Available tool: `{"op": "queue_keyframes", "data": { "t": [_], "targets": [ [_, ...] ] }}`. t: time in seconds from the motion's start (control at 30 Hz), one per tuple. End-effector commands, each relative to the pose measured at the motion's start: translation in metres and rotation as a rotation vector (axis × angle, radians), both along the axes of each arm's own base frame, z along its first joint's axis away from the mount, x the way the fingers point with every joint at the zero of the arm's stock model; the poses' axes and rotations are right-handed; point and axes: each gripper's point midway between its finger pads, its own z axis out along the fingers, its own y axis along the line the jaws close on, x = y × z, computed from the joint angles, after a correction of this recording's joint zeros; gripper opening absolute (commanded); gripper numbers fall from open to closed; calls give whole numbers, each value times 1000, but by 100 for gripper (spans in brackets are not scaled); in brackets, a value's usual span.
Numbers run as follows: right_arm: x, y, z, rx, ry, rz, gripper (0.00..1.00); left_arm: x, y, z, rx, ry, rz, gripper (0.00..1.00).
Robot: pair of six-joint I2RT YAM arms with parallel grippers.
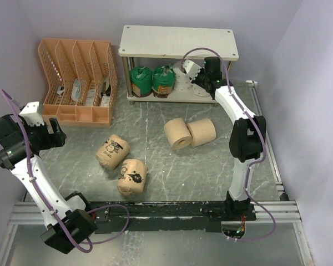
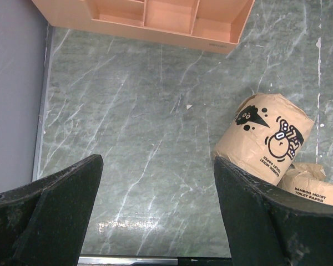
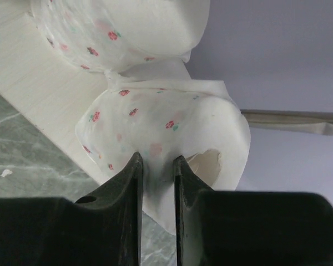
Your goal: Place and organize the paper towels onto the shelf
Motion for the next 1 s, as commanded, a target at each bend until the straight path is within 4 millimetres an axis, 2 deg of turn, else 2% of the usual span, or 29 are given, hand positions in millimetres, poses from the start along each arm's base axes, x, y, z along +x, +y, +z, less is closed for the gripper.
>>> {"op": "queue_keyframes", "data": {
  "t": [0.0,0.1,0.23,0.33,0.43,0.47,0.5,0.53,0.57,0.7,0.77,0.8,0.87,0.9,0.97],
  "targets": [
    [5,-5,-3,-175,7,-25,0,2,5,1,8,-14,18,92],
    [7,1,-5,-207,-10,-24,0,2,5,1,8,-14,18,92],
    [9,-1,-19,-253,-5,-35,0,2,5,1,9,-15,17,92],
    [11,-5,-25,-286,-23,-58,8,2,5,1,8,-15,18,93],
    [11,-6,-18,-268,-69,-96,35,2,5,1,7,-16,15,93],
    [11,-5,-14,-257,-84,-100,54,2,4,1,6,-14,14,93],
    [11,-5,-7,-240,-108,-112,61,2,4,1,6,-14,14,93],
    [10,-5,1,-220,-131,-123,88,2,4,1,5,-14,14,93],
    [9,-4,6,-203,-149,-129,99,2,4,1,5,-14,13,93],
    [-7,6,42,-119,-240,-145,100,2,5,1,5,-13,16,93],
    [-22,12,59,-73,-287,-173,100,2,5,1,7,-14,16,93],
    [-36,23,65,-50,-311,-188,100,2,5,1,6,-13,17,93],
    [-72,41,91,38,-413,-234,100,2,5,0,7,-11,20,93],
    [-100,56,109,99,-453,-231,100,2,6,0,6,-11,22,93],
    [-146,84,102,202,-417,-195,100,2,7,0,7,-8,28,92]
  ]
}}
